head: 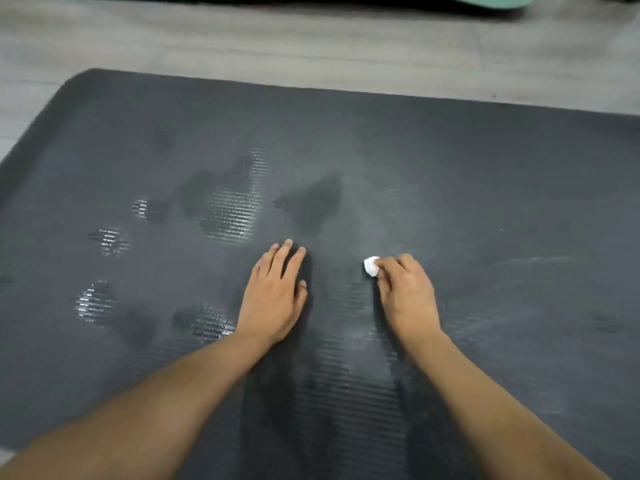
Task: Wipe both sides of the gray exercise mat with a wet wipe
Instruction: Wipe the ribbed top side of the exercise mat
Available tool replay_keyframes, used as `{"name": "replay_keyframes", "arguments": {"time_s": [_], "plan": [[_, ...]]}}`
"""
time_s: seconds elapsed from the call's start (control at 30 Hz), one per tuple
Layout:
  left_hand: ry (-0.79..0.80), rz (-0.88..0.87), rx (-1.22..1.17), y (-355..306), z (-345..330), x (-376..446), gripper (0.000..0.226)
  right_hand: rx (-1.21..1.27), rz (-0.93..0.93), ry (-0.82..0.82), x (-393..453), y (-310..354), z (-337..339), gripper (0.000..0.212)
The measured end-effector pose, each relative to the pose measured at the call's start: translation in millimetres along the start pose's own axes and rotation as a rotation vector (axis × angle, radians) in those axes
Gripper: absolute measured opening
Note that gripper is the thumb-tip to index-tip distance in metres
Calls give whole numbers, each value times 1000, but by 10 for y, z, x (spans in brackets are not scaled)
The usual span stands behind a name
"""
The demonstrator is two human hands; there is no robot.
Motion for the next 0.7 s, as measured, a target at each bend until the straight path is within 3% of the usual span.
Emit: {"name": "replay_keyframes", "arguments": {"time_s": [0.23, 0.57, 0.7], "plan": [[-66, 136, -73, 151, -84, 931, 66, 56, -128, -82, 1106, -224, -178, 15], [-47, 123, -30, 160, -137, 952, 64, -11, -124, -246, 2983, -857, -257, 22], [-16, 124, -24, 157, -109, 954, 66, -72, -223, -266, 3565, -1127, -312, 26]]}}
Point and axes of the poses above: each hand's wrist, its own x-axis towards the middle knuckle, its own z-axis out of the back of the hand, y = z × x, the point moved 4 cm from there along x, towards the middle knuckle, and after that the axes turned 10 degrees about z, right-handed, at the moved point
